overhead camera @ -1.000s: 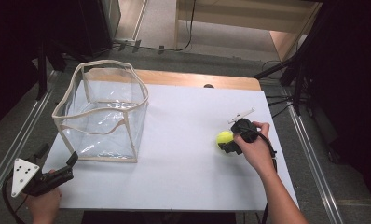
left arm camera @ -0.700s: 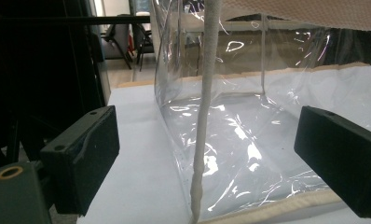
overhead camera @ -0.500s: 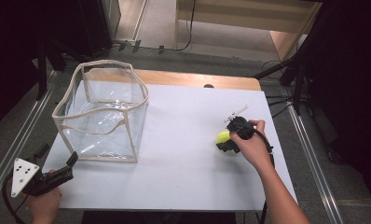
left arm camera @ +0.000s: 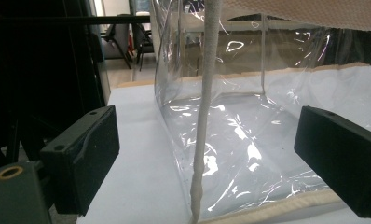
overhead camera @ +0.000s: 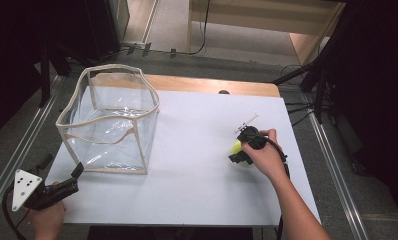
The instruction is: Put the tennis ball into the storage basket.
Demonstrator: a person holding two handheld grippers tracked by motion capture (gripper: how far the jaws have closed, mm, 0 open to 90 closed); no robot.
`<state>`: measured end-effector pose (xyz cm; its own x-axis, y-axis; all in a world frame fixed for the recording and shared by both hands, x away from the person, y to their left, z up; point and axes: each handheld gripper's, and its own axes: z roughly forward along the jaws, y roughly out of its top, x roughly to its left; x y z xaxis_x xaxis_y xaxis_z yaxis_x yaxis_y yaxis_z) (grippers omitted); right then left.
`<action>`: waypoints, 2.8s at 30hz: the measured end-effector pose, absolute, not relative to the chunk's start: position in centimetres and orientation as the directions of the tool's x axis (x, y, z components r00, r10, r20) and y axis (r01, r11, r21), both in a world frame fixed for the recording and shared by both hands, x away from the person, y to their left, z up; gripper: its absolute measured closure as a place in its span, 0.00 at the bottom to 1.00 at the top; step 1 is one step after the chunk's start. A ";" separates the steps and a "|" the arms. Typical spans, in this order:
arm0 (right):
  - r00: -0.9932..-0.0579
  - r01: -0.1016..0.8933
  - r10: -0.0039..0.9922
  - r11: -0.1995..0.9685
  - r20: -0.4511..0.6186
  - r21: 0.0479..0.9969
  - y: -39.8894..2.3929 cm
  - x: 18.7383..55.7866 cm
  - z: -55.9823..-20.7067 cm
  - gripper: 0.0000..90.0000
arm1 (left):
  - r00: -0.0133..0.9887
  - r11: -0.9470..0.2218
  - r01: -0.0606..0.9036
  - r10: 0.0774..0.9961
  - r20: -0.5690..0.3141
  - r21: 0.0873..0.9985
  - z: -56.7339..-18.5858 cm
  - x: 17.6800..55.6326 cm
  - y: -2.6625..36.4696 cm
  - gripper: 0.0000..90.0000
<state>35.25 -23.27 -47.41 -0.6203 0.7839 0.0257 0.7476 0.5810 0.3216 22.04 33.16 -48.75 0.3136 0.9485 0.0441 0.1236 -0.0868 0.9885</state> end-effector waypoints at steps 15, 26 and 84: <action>-0.586 0.774 0.810 0.555 0.014 0.305 -24.1 35.8 -48.0 0.25 | 0.314 -0.086 0.124 0.948 0.043 0.988 -48.8 22.1 33.2 0.08; -0.606 0.760 0.795 0.565 0.035 0.321 -23.8 35.8 -47.8 0.26 | 0.315 -0.091 0.125 0.948 0.048 0.988 -48.7 22.0 33.2 0.08; -0.789 0.582 0.611 0.710 0.065 0.396 -9.6 36.4 -42.3 0.26 | 0.317 -0.061 0.126 0.948 0.018 0.990 -48.7 22.1 33.4 0.08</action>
